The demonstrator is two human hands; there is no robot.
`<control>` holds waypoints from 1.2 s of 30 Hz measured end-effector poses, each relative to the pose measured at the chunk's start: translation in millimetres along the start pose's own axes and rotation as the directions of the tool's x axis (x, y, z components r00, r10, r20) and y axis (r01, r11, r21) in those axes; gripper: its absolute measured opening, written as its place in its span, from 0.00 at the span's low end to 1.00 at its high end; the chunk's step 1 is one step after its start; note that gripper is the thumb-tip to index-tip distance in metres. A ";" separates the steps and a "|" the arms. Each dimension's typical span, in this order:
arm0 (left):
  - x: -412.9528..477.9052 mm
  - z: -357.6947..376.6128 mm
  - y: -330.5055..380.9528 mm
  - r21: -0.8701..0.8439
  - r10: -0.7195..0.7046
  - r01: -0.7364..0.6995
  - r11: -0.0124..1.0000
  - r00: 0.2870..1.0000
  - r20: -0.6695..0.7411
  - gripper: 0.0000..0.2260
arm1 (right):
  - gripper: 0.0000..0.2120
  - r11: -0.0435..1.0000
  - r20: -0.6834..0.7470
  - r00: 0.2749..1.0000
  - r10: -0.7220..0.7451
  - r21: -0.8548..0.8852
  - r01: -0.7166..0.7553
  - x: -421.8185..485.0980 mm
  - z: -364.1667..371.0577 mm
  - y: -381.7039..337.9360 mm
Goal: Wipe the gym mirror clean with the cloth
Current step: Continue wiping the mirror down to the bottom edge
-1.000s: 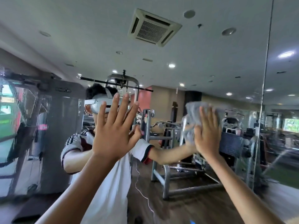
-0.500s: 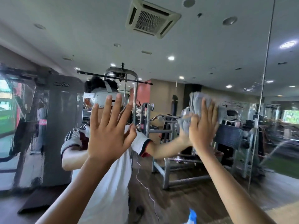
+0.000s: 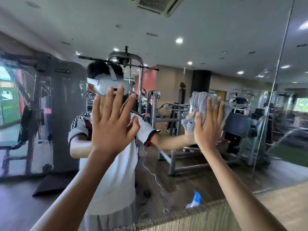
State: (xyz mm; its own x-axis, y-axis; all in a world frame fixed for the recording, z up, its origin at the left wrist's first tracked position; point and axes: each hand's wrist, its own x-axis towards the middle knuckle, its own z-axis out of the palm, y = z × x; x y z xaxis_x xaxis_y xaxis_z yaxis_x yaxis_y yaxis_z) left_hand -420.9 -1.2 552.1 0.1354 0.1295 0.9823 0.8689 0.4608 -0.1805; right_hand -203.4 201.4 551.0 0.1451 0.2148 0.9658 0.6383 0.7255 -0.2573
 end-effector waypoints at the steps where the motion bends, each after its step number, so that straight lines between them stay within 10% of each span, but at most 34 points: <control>1: -2.2 0.6 0.9 -0.002 -0.002 0.002 1.000 1.000 -0.002 0.28 | 0.27 0.998 -0.023 0.998 0.061 0.020 -0.060 8.0 2.1 -14.7; 5: -27.4 1.9 1.7 0.020 0.013 -0.013 1.000 1.000 -0.011 0.28 | 0.26 0.975 0.020 0.978 -0.208 0.082 0.205 -32.6 7.2 -41.8; 8: -41.1 1.3 0.1 0.019 0.035 -0.035 0.999 0.999 -0.003 0.29 | 0.31 0.830 0.117 0.823 -0.557 0.050 0.555 -84.8 0.2 1.9; 12: -45.2 2.8 6.8 0.056 -0.014 0.015 0.998 1.000 -0.020 0.28 | 0.29 0.997 0.066 0.998 -0.021 0.080 0.016 -54.0 -2.1 17.4; 15: -48.8 1.8 8.5 0.022 -0.018 0.018 1.000 1.000 -0.019 0.28 | 0.29 0.949 -0.005 0.962 0.273 0.164 -0.269 -14.3 5.4 -37.2; 22: -83.7 -4.3 -0.5 -0.012 0.009 -0.009 1.000 1.000 0.008 0.28 | 0.31 0.904 0.107 0.900 -0.423 0.119 0.411 -123.9 -0.1 -21.0; 29: -109.6 -3.2 13.3 -0.017 -0.055 0.055 0.998 0.998 0.017 0.30 | 0.29 0.966 0.054 0.972 0.229 0.108 -0.233 -49.7 1.6 3.3; 36: -113.5 -3.9 8.0 -0.038 -0.045 0.046 0.998 0.999 0.031 0.29 | 0.28 0.929 0.126 0.922 -0.365 0.119 0.351 -125.1 -1.2 -21.2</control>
State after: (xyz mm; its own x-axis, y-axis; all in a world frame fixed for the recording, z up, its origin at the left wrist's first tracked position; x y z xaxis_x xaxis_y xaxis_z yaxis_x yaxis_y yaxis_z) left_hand -427.5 -15.6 439.4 0.0815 0.1361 0.9873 0.8916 0.4327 -0.1333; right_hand -234.2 158.4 435.6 -0.1945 0.0160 0.9808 0.5536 0.8272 0.0963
